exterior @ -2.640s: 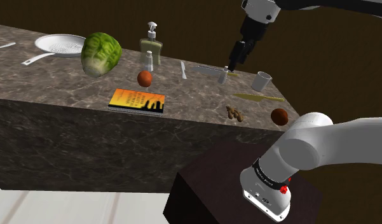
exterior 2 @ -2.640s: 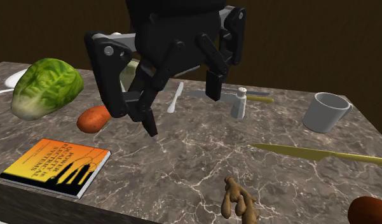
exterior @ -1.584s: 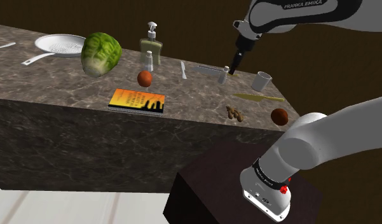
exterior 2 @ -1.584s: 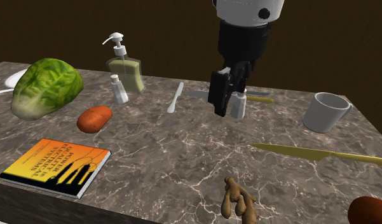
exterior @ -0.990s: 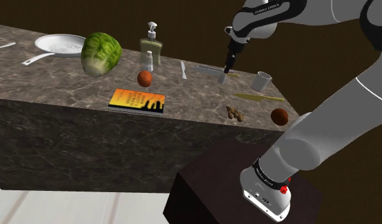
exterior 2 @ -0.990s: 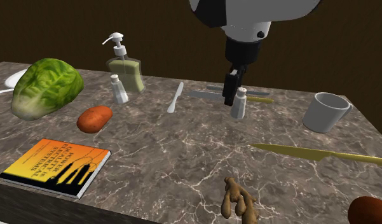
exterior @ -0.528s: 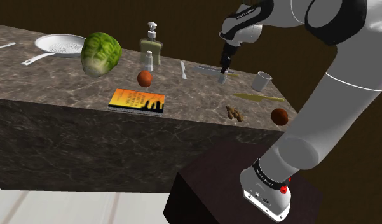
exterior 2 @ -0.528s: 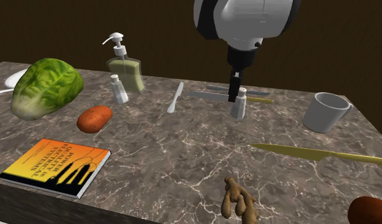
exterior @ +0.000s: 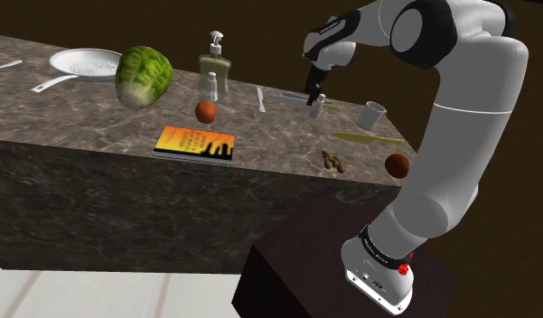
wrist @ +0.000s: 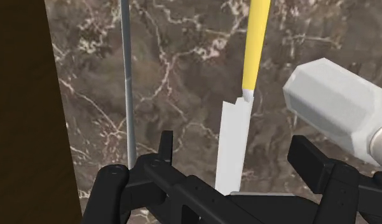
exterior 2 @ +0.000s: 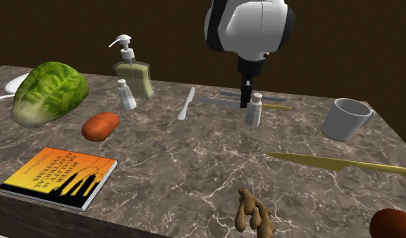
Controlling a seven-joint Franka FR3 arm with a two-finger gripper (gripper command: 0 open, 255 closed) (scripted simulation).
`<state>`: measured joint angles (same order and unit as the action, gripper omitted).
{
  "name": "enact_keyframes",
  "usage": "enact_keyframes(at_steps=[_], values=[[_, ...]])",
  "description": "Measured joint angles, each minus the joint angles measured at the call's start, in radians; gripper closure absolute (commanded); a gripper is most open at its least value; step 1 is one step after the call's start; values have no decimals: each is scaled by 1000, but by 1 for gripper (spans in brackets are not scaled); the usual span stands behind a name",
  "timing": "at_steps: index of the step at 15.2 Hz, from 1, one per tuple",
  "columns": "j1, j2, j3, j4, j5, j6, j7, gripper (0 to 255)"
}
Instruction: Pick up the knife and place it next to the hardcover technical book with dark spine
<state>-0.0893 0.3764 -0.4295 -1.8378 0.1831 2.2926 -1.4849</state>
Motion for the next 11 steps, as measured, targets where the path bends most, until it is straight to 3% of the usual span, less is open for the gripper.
enact_keyframes(at_steps=[10,11], values=[[-11,41,12,-4,23,43,-15,0],[-11,41,12,-4,23,43,-15,255]])
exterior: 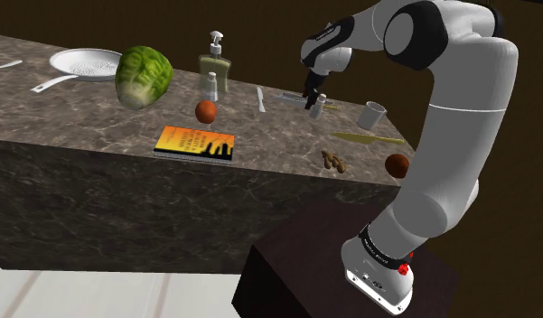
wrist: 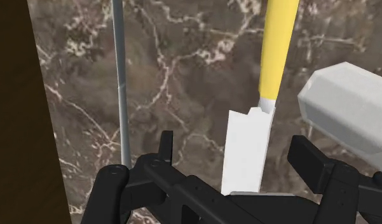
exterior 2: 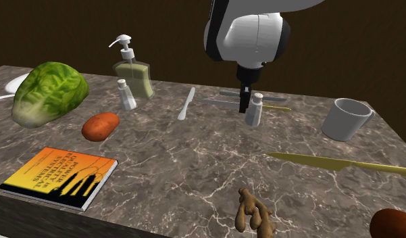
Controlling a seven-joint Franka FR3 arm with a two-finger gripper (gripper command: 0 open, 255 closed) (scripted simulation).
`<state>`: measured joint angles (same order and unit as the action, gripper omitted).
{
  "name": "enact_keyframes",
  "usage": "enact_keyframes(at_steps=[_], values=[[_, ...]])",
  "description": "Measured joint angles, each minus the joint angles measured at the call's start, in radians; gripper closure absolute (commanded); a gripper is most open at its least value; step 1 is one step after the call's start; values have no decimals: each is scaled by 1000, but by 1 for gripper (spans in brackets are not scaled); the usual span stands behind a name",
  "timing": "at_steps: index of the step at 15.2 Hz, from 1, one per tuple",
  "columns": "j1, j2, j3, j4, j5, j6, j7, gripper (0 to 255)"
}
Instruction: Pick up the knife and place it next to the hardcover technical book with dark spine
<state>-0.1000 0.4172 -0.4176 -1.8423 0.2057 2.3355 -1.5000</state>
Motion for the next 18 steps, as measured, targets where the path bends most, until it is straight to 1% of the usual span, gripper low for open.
enact_keyframes(at_steps=[10,18], values=[[0,-1,0,0,0,0,0,255],[10,-48,-15,31,-29,-74,17,255]])
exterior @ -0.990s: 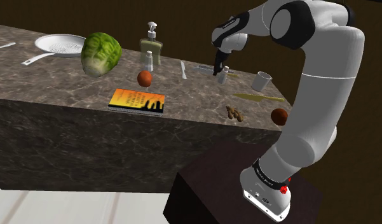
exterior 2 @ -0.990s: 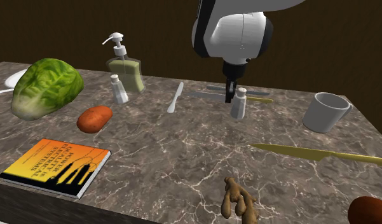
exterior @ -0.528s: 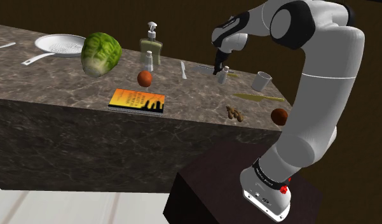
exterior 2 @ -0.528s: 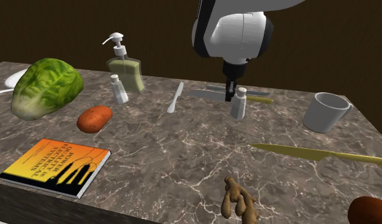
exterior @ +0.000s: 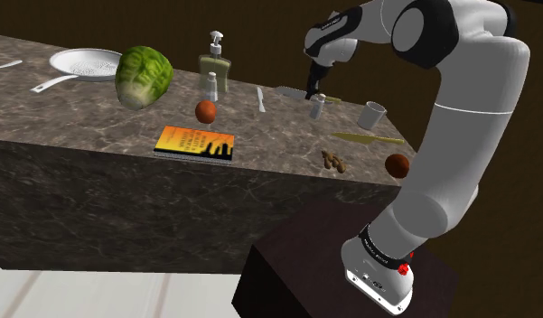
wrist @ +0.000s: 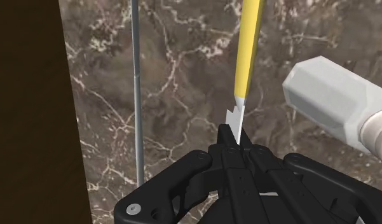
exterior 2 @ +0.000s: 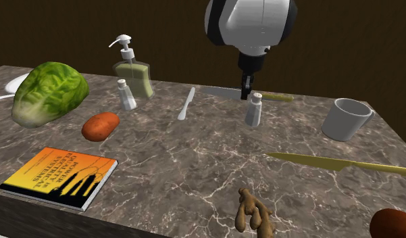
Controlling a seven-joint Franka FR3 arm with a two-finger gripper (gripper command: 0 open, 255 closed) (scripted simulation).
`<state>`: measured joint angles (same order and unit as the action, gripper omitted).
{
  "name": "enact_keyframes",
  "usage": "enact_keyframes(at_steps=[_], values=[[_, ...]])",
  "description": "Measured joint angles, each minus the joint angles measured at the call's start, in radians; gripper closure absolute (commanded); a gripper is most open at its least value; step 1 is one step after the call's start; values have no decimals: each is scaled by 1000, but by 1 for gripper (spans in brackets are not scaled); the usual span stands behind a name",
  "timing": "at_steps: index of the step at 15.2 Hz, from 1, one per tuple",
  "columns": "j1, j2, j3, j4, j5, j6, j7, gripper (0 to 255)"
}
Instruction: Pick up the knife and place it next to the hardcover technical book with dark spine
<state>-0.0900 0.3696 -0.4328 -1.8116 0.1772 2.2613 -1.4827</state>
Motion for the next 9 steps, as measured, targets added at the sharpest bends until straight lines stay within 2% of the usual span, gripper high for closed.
enact_keyframes(at_steps=[9], values=[[7,-49,-14,58,-30,-102,16,255]])
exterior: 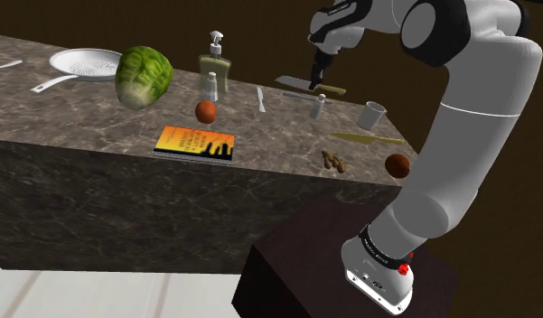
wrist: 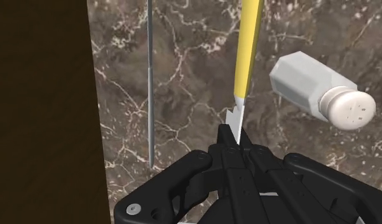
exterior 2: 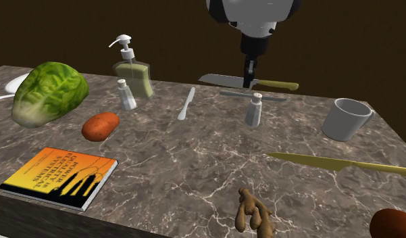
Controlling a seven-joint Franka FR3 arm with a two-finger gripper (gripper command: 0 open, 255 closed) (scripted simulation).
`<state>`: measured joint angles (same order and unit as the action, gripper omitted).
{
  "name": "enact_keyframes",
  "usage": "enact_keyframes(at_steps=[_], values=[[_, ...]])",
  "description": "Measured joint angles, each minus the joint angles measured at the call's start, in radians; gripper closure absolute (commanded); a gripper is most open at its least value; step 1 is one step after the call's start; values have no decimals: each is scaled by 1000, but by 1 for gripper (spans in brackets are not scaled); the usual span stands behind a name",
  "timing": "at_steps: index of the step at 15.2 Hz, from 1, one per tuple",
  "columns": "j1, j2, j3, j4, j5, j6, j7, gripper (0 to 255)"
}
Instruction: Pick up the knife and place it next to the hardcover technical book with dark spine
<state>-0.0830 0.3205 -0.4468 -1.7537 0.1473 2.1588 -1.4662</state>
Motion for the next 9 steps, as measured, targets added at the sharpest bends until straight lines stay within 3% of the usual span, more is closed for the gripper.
enact_keyframes(at_steps=[5,9], values=[[2,-19,-5,44,-12,-61,8,255],[60,-129,-3,-85,-72,-32,80,255]])
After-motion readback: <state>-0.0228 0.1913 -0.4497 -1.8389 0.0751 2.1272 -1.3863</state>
